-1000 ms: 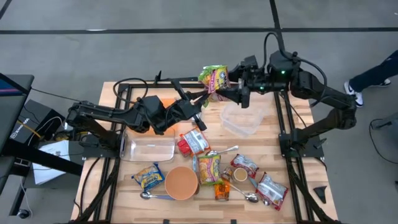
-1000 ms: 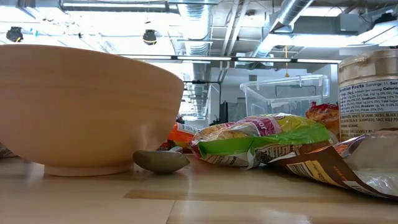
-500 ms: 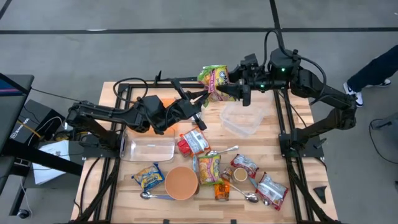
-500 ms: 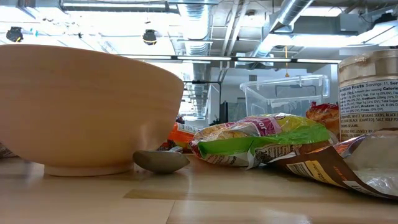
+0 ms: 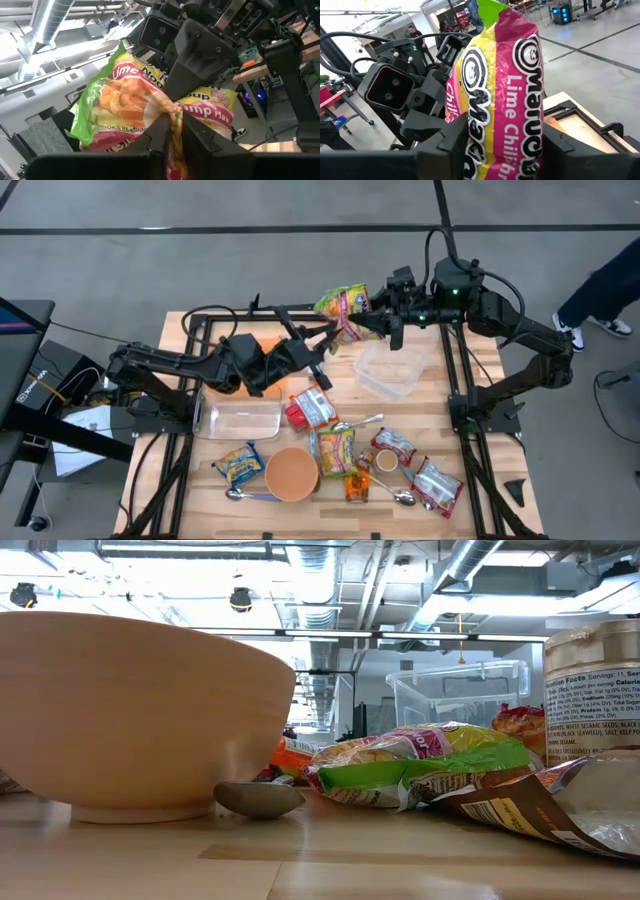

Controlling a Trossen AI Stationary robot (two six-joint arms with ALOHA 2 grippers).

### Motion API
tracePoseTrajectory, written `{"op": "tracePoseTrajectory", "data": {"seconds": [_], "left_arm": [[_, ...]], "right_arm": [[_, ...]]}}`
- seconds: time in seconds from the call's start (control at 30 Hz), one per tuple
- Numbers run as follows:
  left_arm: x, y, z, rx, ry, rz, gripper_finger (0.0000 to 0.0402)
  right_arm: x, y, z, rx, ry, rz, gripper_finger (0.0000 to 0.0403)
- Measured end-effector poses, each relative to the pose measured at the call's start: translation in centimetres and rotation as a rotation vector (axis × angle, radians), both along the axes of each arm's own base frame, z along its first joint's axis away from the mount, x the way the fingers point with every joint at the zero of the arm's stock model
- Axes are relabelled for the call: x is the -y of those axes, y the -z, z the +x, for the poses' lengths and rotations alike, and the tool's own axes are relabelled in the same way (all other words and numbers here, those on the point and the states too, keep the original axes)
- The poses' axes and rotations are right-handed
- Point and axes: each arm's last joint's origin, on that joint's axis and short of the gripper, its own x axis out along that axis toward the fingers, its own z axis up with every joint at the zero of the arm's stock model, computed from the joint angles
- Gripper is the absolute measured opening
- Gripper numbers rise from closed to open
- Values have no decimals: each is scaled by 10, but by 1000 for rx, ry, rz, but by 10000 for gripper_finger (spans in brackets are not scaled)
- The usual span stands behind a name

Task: Pick & Place Food Item
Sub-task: Put the top green noodle pack into the top transparent bin

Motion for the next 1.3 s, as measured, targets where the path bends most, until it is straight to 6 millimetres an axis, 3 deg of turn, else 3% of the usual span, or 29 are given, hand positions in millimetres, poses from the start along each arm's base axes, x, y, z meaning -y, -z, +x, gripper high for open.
{"op": "tracePoseTrajectory", "data": {"seconds": [0.27,0.43,0.9,1.07,1.3], "left_arm": [[2,2,0,-27,-18,-3,97],[4,4,-3,-64,-134,-8,129],[0,6,-9,-225,-446,54,192],[-7,6,-13,-286,-524,71,202],[-21,-5,-24,-185,-512,1,207]], "right_arm": [[0,0,0,-3,1,0,147],[5,-2,-8,-4,26,0,149],[18,0,-56,-150,132,3,147],[21,15,-67,-320,159,14,147],[34,51,-73,-727,208,1,147]]}}
